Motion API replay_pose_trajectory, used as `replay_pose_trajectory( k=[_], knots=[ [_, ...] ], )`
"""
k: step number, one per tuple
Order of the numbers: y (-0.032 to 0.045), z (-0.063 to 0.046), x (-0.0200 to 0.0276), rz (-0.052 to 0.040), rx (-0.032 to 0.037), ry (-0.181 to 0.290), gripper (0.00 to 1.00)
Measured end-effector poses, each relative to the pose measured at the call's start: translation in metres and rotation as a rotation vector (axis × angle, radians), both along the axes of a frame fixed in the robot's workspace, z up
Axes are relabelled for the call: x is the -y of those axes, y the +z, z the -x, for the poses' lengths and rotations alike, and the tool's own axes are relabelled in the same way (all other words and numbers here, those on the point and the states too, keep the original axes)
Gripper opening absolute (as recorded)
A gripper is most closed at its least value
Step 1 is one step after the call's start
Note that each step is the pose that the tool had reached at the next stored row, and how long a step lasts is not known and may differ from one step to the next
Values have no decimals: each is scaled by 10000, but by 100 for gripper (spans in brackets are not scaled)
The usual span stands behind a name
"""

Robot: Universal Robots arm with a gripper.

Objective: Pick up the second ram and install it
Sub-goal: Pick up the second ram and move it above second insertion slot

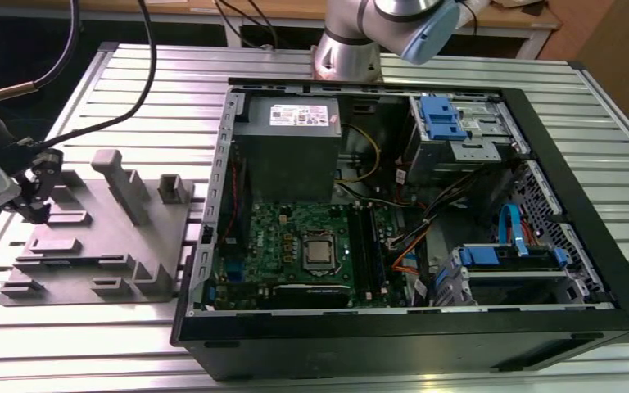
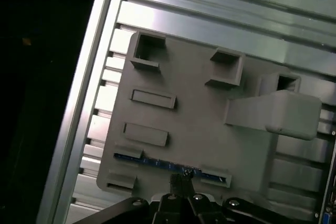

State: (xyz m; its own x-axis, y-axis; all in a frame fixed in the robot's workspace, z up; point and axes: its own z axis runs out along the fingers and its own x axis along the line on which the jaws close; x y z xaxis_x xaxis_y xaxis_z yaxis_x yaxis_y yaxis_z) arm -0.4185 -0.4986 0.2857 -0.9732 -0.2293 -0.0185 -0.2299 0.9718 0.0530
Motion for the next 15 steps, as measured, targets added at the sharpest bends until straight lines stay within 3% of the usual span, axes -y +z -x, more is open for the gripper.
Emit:
replay_pose_trajectory(
  k=[15],
  knots=[
    [-58,0,0,0,0,2724,7]
  ],
)
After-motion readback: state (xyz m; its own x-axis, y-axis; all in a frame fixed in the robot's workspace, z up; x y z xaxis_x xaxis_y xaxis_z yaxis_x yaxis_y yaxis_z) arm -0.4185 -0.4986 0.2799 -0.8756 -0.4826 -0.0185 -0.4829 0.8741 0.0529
